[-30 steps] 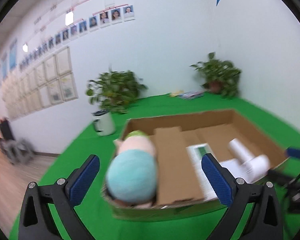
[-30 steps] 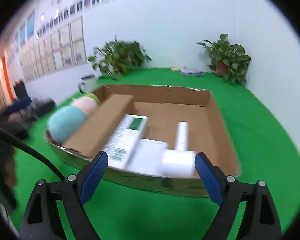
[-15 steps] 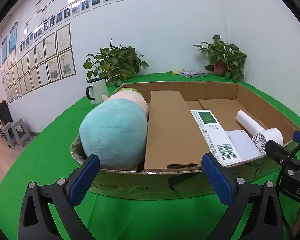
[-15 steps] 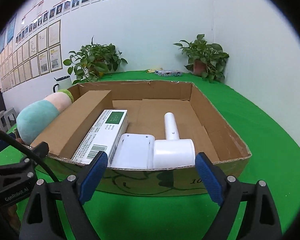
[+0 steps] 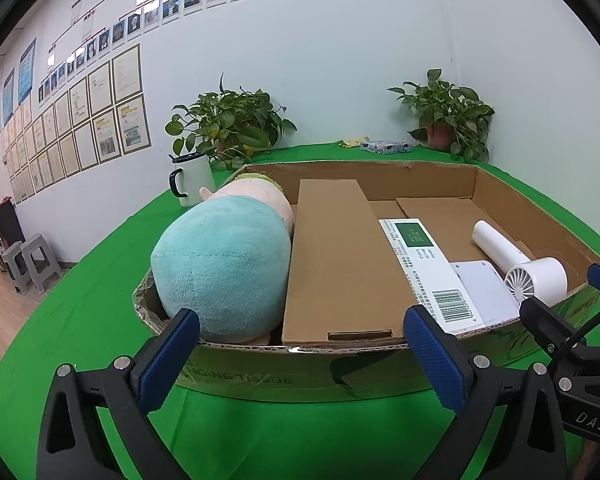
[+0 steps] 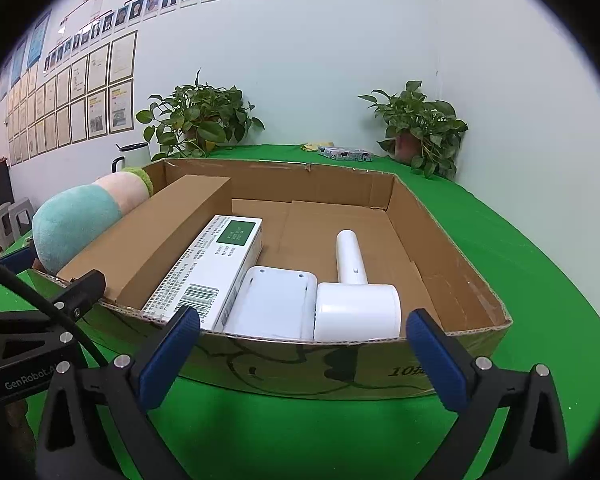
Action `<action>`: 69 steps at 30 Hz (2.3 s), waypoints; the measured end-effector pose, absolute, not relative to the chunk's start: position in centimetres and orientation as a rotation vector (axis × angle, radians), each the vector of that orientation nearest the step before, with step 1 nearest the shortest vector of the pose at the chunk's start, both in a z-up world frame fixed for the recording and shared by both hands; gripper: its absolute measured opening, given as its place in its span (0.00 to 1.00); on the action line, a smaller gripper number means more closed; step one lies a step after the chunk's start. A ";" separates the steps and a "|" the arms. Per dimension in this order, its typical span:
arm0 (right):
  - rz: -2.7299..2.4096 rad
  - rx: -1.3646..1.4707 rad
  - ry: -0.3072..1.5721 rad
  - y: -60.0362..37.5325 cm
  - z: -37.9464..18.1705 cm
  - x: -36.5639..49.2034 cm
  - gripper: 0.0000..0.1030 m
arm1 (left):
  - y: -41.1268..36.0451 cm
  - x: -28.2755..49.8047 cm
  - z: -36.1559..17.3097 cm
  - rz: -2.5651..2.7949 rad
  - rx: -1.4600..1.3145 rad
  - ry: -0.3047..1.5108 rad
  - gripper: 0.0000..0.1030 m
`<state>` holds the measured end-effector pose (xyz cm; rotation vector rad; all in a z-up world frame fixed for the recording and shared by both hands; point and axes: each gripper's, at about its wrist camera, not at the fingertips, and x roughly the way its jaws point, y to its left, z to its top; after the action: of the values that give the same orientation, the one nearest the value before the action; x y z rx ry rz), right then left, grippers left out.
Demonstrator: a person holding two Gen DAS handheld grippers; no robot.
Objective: Organize objects
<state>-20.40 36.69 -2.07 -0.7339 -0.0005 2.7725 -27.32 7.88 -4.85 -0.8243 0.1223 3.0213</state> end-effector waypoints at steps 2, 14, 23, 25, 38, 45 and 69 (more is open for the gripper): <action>2.775 -0.735 0.001 36.7 -2.1 -20.3 0.99 | 7.9 -27.3 -4.9 3.023 -0.824 0.124 1.00; 2.776 -0.735 0.004 36.6 -2.0 -20.2 0.99 | 7.9 -27.4 -5.0 3.023 -0.823 0.124 1.00; 2.762 -0.729 0.018 36.7 -1.9 -20.0 0.99 | 7.9 -27.5 -5.0 3.022 -0.823 0.120 1.00; 2.754 -0.726 0.031 36.9 -1.9 -20.0 0.99 | 8.0 -27.5 -5.1 3.022 -0.823 0.121 1.00; 2.742 -0.721 0.047 37.0 -1.9 -19.8 0.99 | 8.0 -27.6 -5.1 3.023 -0.824 0.121 1.00; 2.725 -0.716 0.067 37.3 -1.9 -19.7 0.99 | 8.0 -27.7 -5.2 3.024 -0.824 0.123 1.00; 2.727 -0.718 0.061 37.4 -2.0 -19.7 1.00 | 8.5 -28.1 -5.5 3.026 -0.825 0.125 1.00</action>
<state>-19.74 37.40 -2.00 -0.7175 0.0609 2.7266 -28.09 8.47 -5.46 -0.8249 0.1254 3.0263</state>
